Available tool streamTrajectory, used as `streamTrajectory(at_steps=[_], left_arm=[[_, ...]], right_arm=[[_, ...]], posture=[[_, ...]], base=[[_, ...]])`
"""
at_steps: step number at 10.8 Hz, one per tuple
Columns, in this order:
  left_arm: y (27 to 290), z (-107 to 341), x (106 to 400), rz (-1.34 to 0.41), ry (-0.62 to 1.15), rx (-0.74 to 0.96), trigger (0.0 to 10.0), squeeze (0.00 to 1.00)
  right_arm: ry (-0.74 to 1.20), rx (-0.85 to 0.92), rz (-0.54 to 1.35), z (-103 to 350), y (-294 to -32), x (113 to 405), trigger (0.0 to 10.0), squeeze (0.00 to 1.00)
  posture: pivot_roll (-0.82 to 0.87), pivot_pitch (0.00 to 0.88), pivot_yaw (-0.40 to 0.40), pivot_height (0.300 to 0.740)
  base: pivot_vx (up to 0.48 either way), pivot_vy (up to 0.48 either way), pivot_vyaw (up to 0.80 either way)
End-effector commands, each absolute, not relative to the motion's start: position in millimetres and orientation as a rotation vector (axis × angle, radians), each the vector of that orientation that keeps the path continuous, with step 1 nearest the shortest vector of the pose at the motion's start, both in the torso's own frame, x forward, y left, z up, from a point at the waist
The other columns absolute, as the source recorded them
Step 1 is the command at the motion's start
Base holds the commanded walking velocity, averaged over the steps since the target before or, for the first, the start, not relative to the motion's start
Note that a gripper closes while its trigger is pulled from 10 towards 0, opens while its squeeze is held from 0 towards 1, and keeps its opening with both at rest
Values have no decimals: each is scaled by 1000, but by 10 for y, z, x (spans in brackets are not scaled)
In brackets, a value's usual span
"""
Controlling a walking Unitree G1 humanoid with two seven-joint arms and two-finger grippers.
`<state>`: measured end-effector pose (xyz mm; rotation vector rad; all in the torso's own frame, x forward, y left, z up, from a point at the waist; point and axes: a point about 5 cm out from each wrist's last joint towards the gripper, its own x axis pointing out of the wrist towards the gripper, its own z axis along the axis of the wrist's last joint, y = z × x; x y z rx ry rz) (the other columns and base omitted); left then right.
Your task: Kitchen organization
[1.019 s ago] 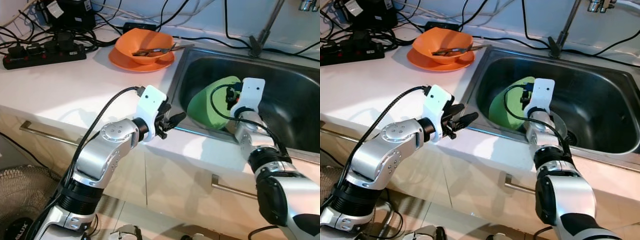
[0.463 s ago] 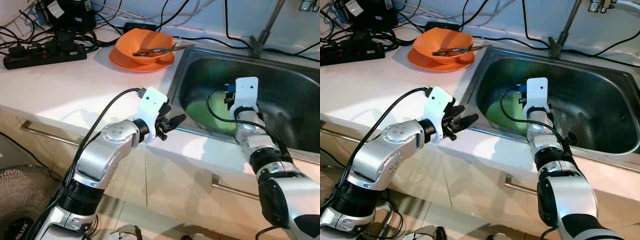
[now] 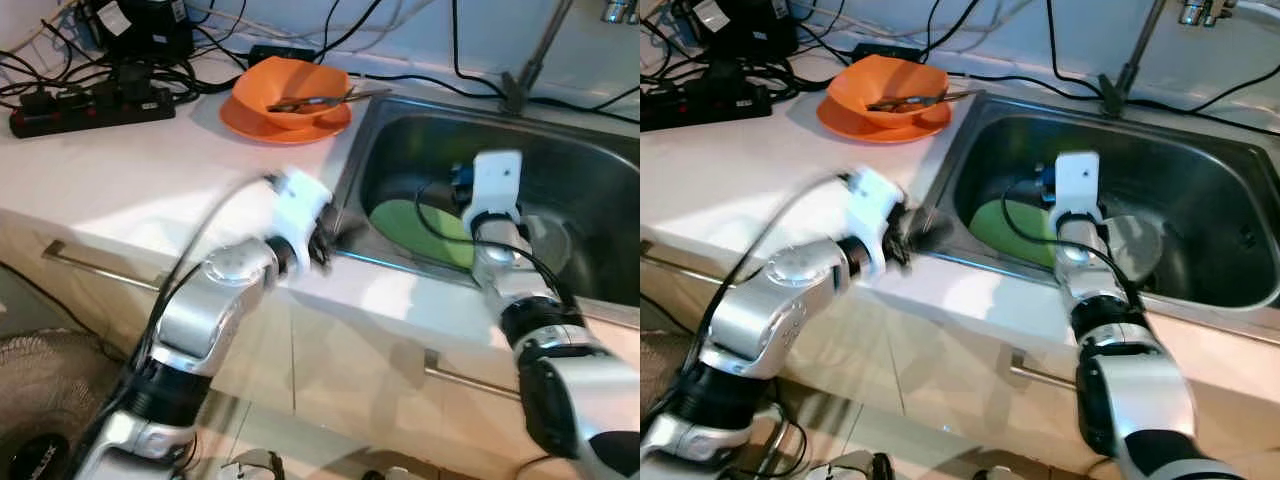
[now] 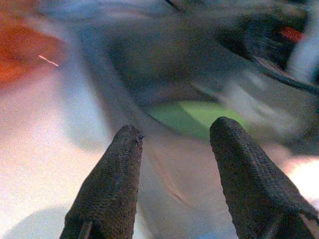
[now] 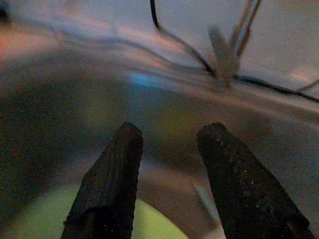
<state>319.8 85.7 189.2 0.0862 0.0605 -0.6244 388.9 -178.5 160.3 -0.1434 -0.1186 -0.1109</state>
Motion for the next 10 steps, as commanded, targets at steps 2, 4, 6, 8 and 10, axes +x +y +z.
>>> streamTrajectory(at_steps=[2, 4, 6, 8, 10], left_arm=[[1109, 2123, 3389, -370, -134, 31, 10000, 0], [1254, 2179, 3445, -238, -220, 47, 10000, 0], [1415, 2097, 3474, -145, -258, 70, 10000, 0], [1440, 2047, 3461, -132, -256, 64, 10000, 0], [1440, 2022, 3473, -128, -261, 65, 10000, 0]], right_arm=[[-343, -34, -59, 2000, -1645, 3891, 10000, 0], [-440, 11, -10, 2154, -1497, 3838, 10000, 0], [-418, 48, 35, 1988, -1390, 3740, 10000, 0], [-380, 79, 4, 1922, -1440, 3712, 10000, 0], [-375, 77, -1, 1913, -1445, 3694, 10000, 0]], posture=[[132, 60, -19, 740], [123, 59, -21, 740], [123, 62, -28, 740], [117, 64, -29, 740], [112, 63, -28, 740]], base=[[0, 0, 0], [0, 0, 0], [0, 0, 0], [0, 0, 0], [0, 0, -387]])
